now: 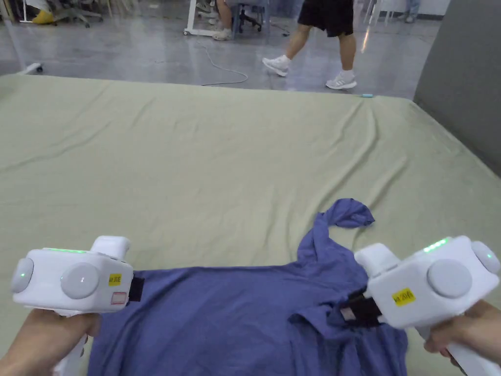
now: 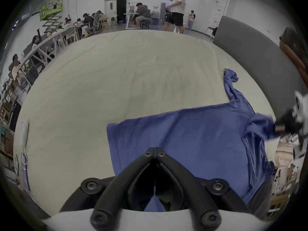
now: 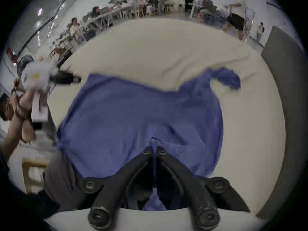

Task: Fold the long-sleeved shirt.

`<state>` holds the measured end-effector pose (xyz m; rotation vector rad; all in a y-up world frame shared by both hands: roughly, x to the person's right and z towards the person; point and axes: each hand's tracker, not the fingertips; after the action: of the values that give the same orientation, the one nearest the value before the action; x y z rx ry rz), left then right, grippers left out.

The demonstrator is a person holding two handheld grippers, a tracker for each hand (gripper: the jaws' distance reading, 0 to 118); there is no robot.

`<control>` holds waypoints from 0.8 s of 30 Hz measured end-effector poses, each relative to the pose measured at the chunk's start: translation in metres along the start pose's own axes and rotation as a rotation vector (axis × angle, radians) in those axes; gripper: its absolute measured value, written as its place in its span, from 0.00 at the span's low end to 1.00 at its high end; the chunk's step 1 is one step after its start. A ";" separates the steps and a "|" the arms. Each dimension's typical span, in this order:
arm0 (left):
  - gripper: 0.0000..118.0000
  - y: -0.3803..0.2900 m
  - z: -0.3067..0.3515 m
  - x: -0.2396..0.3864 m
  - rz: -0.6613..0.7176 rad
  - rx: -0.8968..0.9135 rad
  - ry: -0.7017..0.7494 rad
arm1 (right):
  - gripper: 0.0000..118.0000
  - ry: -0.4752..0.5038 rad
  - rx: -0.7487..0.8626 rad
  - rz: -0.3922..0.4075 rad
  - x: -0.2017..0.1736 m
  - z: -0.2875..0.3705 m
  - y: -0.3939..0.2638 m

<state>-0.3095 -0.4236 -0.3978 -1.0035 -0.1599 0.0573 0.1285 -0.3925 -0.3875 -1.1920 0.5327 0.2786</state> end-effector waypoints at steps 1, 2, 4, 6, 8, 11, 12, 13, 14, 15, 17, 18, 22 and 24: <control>0.00 -0.002 0.000 0.001 0.002 -0.002 -0.002 | 0.00 -0.015 -0.042 0.001 -0.003 -0.008 -0.017; 0.00 -0.004 0.000 0.002 0.007 -0.004 -0.009 | 0.00 -0.036 -0.076 0.006 -0.007 -0.020 -0.031; 0.00 -0.007 0.002 0.006 0.019 -0.002 -0.019 | 0.00 -0.043 -0.142 0.007 -0.011 -0.041 -0.049; 0.00 -0.009 0.004 0.009 0.019 -0.002 -0.030 | 0.00 -0.036 -0.143 0.001 -0.016 -0.056 -0.057; 0.00 -0.010 0.009 0.013 0.012 0.003 -0.032 | 0.00 -0.021 -0.160 -0.017 -0.018 -0.059 -0.060; 0.00 -0.010 0.015 0.012 0.009 0.007 -0.039 | 0.23 -0.001 -0.117 -0.043 -0.017 -0.039 -0.054; 0.00 -0.010 0.015 0.012 0.011 0.010 -0.039 | 0.51 0.001 -0.076 -0.060 -0.015 -0.029 -0.050; 0.00 -0.009 0.016 0.011 0.010 0.012 -0.038 | 0.84 -0.024 -0.017 -0.085 -0.012 -0.018 -0.046; 0.00 -0.008 0.016 0.011 0.008 0.014 -0.037 | 0.91 -0.062 0.048 -0.104 -0.008 -0.004 -0.043; 0.00 -0.007 0.015 0.011 0.003 0.012 -0.032 | 0.88 -0.093 0.111 -0.123 -0.003 0.005 -0.037; 0.00 -0.006 0.013 0.013 -0.008 0.009 -0.015 | 0.24 -0.159 0.153 -0.172 0.016 0.015 -0.017; 0.00 -0.005 0.012 0.012 -0.008 0.010 -0.011 | 0.00 -0.178 0.166 -0.197 0.028 0.014 -0.009; 0.00 0.001 0.007 0.015 0.011 0.021 0.004 | 0.04 -0.235 0.223 -0.288 0.077 -0.015 0.037; 0.00 0.004 0.003 0.016 0.010 0.019 0.010 | 0.56 -0.221 0.207 -0.343 0.102 -0.036 0.060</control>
<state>-0.2939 -0.4173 -0.3981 -0.9856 -0.1451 0.0632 0.1775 -0.4116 -0.4994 -1.0152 0.1548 0.0571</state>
